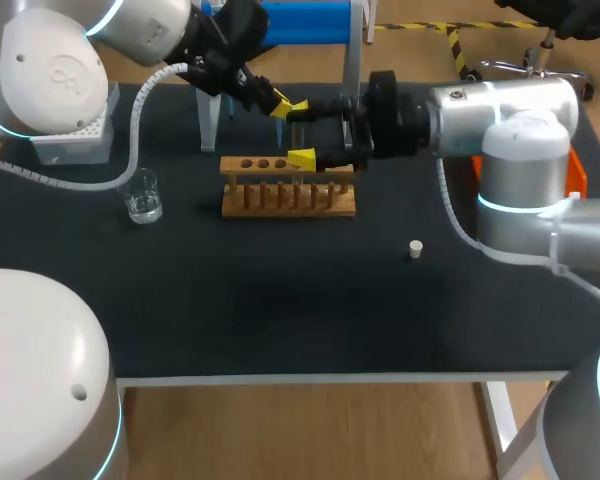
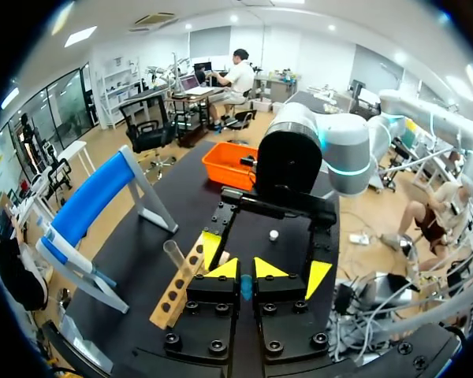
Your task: Invert the test tube, pick up the pipette, mount the tip to pipette, aspirate from beaker and dispense into the tube, eject the tip, return the pipette, and cap with the stopper.
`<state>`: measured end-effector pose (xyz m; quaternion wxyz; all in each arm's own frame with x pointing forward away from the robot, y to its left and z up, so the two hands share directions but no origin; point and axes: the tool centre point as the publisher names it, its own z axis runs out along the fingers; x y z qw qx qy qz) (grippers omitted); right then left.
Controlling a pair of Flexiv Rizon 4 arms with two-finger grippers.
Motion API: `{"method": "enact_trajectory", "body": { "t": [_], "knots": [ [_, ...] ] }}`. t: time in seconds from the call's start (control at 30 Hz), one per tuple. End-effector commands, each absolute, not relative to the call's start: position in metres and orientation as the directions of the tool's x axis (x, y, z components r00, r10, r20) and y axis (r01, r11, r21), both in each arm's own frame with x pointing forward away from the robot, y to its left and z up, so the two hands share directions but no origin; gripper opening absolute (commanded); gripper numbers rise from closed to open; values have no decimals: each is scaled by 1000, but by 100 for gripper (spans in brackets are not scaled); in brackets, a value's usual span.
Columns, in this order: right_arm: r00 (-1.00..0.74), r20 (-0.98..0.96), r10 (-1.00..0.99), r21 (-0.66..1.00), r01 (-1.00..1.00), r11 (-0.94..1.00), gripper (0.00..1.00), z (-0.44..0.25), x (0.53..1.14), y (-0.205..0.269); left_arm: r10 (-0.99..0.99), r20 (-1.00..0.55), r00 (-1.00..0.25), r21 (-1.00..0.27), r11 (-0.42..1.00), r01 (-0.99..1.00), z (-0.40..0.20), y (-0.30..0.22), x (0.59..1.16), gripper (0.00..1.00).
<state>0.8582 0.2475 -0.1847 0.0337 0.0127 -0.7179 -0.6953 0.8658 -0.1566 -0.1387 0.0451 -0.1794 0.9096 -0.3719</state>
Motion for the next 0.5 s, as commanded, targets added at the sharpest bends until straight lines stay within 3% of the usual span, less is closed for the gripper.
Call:
{"method": "enact_trajectory", "body": {
  "t": [0.03,0.5],
  "knots": [
    [-997,36,-63,999,34,26,100,-185,862,258,-361,53,-931,-690,661,-295,-138,-157,866,0],
    [-998,25,-58,1000,25,9,100,-176,869,273,-361,53,-931,-690,661,-295,-138,-157,866,0]
  ]
}}
